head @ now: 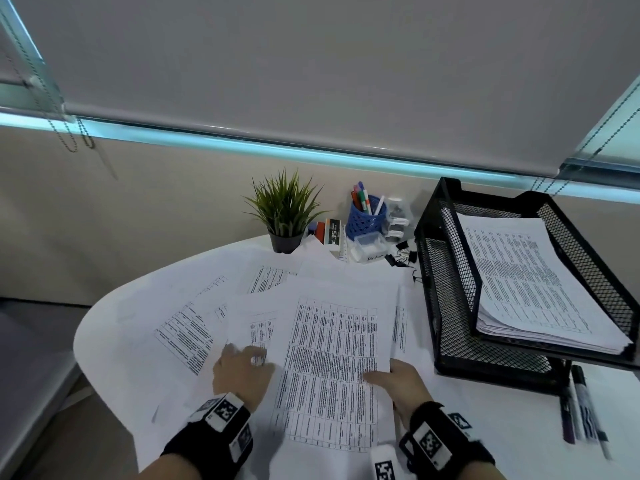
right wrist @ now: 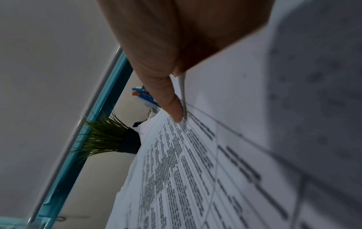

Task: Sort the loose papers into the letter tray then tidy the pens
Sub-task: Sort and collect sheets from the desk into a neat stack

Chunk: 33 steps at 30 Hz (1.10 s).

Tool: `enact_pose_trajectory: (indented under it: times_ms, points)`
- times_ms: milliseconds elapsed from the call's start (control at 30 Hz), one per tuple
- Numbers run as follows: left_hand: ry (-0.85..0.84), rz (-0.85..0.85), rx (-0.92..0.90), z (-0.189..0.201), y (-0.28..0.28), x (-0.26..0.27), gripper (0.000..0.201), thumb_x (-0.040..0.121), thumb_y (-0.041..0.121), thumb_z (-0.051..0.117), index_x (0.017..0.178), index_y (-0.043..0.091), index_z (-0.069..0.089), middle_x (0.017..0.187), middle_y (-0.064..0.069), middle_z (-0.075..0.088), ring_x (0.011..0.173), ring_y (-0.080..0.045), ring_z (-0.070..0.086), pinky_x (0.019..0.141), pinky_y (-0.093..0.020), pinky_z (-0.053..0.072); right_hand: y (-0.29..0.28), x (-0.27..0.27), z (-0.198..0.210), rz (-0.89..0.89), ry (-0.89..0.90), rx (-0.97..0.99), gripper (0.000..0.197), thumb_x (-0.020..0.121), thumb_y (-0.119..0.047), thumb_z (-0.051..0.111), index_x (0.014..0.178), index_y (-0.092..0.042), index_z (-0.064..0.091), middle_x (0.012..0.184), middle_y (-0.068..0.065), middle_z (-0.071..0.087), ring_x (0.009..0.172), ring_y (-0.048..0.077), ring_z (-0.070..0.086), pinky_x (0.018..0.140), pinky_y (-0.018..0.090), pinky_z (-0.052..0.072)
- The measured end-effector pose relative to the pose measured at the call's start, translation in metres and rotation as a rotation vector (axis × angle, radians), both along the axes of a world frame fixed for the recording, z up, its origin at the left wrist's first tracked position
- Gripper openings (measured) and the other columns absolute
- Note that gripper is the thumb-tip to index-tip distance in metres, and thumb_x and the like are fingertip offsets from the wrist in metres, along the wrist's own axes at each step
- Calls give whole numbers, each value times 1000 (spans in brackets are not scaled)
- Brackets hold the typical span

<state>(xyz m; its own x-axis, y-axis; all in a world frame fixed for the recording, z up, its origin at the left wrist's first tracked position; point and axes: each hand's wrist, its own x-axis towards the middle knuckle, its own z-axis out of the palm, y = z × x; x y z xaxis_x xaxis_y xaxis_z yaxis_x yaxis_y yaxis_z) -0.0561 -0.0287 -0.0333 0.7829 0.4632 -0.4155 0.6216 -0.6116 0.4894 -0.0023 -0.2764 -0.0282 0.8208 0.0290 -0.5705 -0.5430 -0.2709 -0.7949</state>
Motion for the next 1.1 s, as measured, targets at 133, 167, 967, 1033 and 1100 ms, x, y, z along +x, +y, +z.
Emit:
enact_pose_trajectory:
  times_ms: [133, 167, 967, 1033, 1100]
  points:
    - [-121, 15, -99, 4, -2, 6, 32, 84, 30, 60, 115, 20, 60, 122, 0, 56, 109, -20, 53, 98, -31, 40, 1, -1, -7, 50, 37, 20, 27, 79, 9, 64, 103, -3, 65, 100, 10, 70, 91, 22, 65, 72, 28, 49]
    - [-137, 35, -98, 4, 1, 8, 34, 84, 31, 60, 116, 21, 59, 125, -1, 56, 111, -20, 54, 99, -32, 39, 0, -1, -7, 37, 21, 24, 25, 80, 11, 62, 100, -4, 65, 97, 10, 70, 86, 20, 64, 67, 25, 47]
    - [20, 69, -458, 8, 40, 18, 45, 52, 25, 78, 88, 2, 65, 86, -15, 69, 78, -26, 64, 69, -29, 49, -53, 21, -8, 285, -60, -406, 21, 80, -10, 63, 99, -1, 64, 95, 8, 67, 82, 18, 61, 69, 24, 49]
    - [-4, 92, -544, 5, 35, 17, 51, 60, 33, 82, 99, 4, 65, 94, -13, 71, 83, -26, 66, 78, -32, 53, -53, 16, -9, 293, -70, -365, 30, 79, -10, 63, 109, -8, 61, 105, 6, 66, 98, 21, 62, 85, 31, 50]
    - [14, 101, -564, 2, 33, 16, 58, 62, 44, 82, 102, 6, 65, 97, -10, 71, 88, -25, 66, 81, -33, 53, -49, 9, -11, 332, -90, -309, 45, 77, -6, 64, 120, -12, 54, 114, 3, 64, 107, 20, 59, 93, 32, 47]
